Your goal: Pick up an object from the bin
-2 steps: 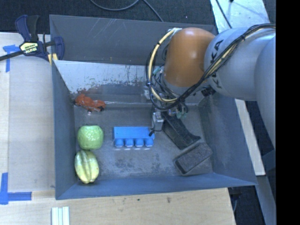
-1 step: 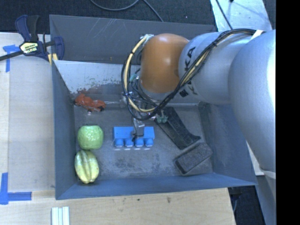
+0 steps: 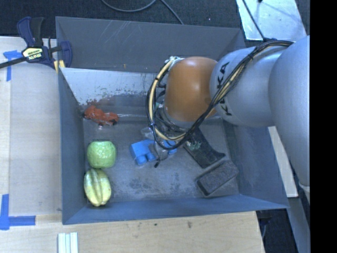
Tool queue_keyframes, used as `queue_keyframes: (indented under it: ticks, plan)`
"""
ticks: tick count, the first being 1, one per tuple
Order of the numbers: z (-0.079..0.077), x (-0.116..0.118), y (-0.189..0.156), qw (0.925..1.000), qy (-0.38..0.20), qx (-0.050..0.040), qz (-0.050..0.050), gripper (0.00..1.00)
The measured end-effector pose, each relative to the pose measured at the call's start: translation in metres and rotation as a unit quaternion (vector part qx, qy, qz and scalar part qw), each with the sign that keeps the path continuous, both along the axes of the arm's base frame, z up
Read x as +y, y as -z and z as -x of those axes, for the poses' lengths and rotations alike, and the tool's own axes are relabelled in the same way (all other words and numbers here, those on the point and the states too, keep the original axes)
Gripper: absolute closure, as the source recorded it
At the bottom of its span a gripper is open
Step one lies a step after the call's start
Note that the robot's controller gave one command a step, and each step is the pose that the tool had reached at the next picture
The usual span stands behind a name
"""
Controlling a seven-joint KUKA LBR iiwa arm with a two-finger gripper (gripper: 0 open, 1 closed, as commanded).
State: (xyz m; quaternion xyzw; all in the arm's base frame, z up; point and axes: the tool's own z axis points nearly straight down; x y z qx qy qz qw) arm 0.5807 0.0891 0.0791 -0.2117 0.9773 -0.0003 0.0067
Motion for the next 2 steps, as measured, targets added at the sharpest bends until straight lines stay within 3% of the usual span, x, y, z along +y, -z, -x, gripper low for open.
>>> queue_keyframes:
  ticks: [1,2]
  plan:
    - [0.000,0.000,0.000,1.0000,0.000,0.0000,0.000,1.00]
    - [-0.008,0.002,-0.174,0.9999,0.015,-0.0056,-0.001,1.00]
